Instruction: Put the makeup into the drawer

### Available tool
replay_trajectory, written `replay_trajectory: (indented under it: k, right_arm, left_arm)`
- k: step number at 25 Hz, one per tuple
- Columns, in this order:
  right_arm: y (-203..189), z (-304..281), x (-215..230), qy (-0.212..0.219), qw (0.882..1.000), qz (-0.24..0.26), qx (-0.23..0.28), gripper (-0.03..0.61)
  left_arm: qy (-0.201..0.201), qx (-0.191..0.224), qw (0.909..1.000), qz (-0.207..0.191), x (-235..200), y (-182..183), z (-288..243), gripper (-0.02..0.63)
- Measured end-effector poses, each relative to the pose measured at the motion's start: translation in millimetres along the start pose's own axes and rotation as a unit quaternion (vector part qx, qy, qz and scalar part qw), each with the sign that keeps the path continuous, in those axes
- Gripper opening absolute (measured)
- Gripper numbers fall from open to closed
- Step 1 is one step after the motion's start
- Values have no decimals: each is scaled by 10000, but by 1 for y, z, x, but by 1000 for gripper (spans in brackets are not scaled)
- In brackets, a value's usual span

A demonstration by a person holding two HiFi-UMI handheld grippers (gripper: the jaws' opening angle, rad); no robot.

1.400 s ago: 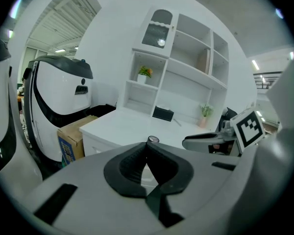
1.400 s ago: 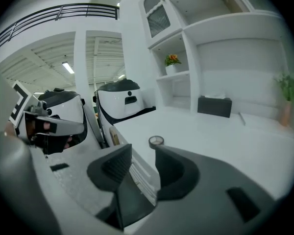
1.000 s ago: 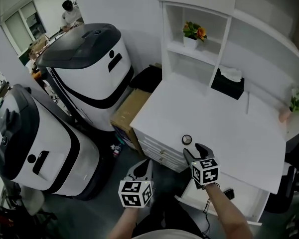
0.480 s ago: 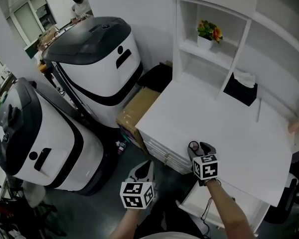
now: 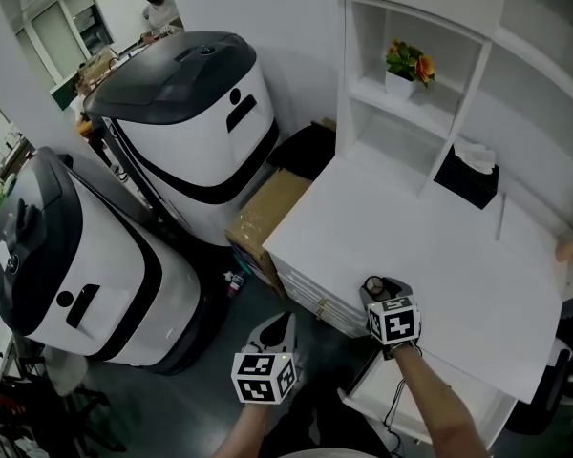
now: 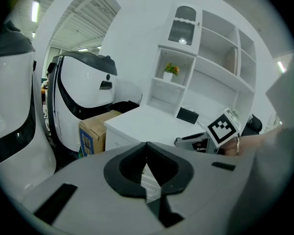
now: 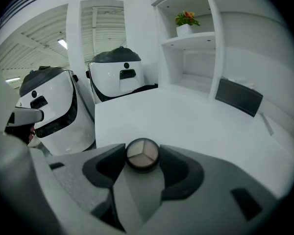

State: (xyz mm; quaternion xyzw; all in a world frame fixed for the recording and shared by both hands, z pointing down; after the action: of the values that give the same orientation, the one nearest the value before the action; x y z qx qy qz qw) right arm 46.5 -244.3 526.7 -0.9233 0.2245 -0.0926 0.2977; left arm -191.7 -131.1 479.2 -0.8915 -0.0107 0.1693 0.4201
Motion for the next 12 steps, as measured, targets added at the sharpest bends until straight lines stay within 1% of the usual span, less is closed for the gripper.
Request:
replay_trajectory:
  k: [5, 12]
  right_arm:
    - [-1, 7, -5, 5, 9999, 20, 118, 218]
    - [-8, 43, -20, 120, 9988, -77, 472, 218]
  left_arm:
    - [-65, -12, 10000, -38, 1, -2, 3, 3]
    - [-300, -24, 9993, -206, 6, -3, 5, 3]
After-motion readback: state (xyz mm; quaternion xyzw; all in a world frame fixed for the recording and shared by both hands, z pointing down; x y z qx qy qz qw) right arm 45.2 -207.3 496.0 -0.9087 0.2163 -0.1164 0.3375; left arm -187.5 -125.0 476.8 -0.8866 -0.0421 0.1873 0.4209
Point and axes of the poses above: the fingertips, and each gripper's own axes: z backward along the fingers, x to its right, y out of its top, the point moved 9 cm from there along z, backward along the fingers, and after that the axes turned 8 degrees about -x, right-handed, at the moved point
